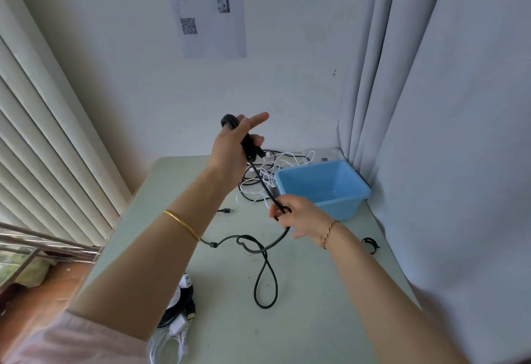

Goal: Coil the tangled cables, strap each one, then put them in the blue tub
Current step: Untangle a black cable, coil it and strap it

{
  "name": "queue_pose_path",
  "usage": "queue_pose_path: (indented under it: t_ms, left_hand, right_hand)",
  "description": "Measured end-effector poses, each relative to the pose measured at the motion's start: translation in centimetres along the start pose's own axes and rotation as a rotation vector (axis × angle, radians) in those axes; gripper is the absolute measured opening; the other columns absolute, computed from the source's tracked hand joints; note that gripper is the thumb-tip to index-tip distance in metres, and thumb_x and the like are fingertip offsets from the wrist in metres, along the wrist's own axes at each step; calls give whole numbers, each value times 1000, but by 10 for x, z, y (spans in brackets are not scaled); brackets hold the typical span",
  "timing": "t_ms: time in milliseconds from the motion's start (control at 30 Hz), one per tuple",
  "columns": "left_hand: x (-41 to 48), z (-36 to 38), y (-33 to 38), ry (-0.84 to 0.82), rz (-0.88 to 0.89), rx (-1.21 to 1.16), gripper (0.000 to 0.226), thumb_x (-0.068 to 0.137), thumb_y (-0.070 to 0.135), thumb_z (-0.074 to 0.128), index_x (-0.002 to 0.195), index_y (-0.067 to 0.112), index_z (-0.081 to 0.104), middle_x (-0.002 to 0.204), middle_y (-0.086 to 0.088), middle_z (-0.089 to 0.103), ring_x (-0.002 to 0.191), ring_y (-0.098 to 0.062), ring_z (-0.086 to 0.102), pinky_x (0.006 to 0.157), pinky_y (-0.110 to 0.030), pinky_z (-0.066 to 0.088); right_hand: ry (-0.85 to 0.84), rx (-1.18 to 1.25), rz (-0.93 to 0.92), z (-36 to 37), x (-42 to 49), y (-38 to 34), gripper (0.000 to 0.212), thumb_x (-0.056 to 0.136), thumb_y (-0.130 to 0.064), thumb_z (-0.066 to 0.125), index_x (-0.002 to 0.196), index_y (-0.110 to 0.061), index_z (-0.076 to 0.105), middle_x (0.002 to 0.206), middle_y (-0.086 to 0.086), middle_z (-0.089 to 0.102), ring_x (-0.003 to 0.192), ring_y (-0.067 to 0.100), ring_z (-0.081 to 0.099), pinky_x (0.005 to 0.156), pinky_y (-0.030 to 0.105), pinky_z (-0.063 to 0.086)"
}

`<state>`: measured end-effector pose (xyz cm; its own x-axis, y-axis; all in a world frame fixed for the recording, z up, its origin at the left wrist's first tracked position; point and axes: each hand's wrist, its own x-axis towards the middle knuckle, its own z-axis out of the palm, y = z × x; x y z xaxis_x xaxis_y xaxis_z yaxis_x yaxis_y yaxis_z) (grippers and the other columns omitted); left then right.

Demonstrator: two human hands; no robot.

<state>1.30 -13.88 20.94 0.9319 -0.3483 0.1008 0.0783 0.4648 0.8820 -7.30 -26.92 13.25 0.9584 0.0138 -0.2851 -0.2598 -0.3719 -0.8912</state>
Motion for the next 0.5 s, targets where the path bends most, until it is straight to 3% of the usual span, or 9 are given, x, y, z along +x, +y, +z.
queue_pose_path:
  t_ms: [67,133,167,233,333,433,500]
  left_hand:
    - [-1,-3,0,49,48,177,14,101,12,41,90,14,50,135,-10,55,52,-8,52,78,-30,40]
    - [-3,-4,0,85,114,416,18,100,10,40,109,14,54,142,-4,46,55,-3,54,74,-17,44]
    - [-2,-6,-1,99,150,520,22,100,8,39,119,8,50,141,-2,46,56,1,55,69,-9,43]
    - [1,-8,-4,124,192,687,22,100,7,38,120,-2,40,138,-2,47,58,4,57,60,-2,40]
    - [3,-13,-10,142,185,917,13,99,10,39,110,5,35,141,-1,47,62,-13,57,52,-14,41]
    - [2,-17,-17,76,144,1171,21,98,16,42,114,3,37,135,0,54,78,-26,63,71,-30,49]
    - [-1,-18,-17,2,132,1366,25,100,23,41,113,2,37,114,-6,62,86,-34,63,74,-38,48]
  right_hand:
    - [56,68,9,0,-3,1,36,85,0,36,87,-24,62,88,-2,58,82,16,65,67,32,53]
    - [80,192,-5,0,-7,-3,40,90,0,30,101,-21,62,87,0,61,67,19,69,55,27,54]
    - [76,183,-17,-1,-9,-5,40,93,-1,29,107,-21,60,89,1,65,58,18,67,47,22,49]
    - [62,56,-47,-3,-11,-8,37,93,-1,31,104,-21,61,86,1,71,44,12,56,38,15,33]
    - [142,-48,-134,-6,-12,-16,38,86,5,34,79,-16,65,66,-1,69,39,7,45,41,13,33]
    - [313,29,-181,-11,-13,-26,39,75,12,30,61,-11,58,58,4,61,42,10,48,44,15,38]
    - [407,100,-172,-19,-13,-26,37,71,14,29,57,-8,55,54,5,57,40,10,48,43,17,39]
